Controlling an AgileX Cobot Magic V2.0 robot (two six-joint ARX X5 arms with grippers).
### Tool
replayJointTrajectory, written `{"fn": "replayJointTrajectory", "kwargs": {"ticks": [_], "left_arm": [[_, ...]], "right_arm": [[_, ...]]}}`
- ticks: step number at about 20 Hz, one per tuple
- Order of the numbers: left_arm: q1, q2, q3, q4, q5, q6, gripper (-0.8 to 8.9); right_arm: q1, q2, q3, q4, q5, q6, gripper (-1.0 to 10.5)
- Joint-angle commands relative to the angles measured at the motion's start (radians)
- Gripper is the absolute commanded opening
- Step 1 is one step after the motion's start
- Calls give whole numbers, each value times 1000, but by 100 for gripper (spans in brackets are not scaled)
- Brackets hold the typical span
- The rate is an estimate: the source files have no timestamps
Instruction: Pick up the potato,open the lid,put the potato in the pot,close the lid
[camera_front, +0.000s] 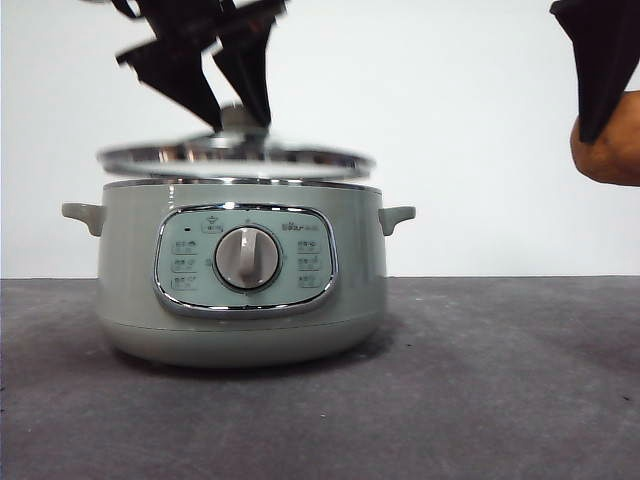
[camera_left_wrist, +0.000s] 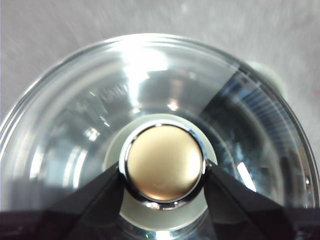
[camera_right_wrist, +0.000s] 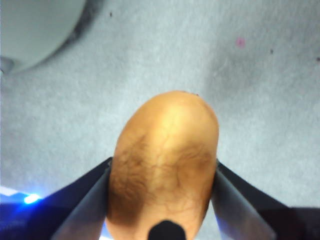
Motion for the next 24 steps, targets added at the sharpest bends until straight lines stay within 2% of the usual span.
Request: {"fn": "replayJointTrajectory", "kwargs": {"ticks": [1,6,9,18,22,24], "left_arm": [[0,-69,5,34,-2,5,-9],[53,-152,5,5,-78,60,-8],[107,-173,5,-12,-133,98,-8],[336,-174,4,-23,-133,109,-8],[419,-171,4,-9,-124,109,-8],[449,-169,4,-2,-115,109,-8]], "right_arm": [[2,8,27,10,-1,11,-2],[18,87,181,9,-91,39,-2],[78,178,286,8,-90,45,-2],[312,607,675,13,-89,63,-2],[370,790,847,14,-80,63,-3],[389,860,903,17,-46,62,-3]]}}
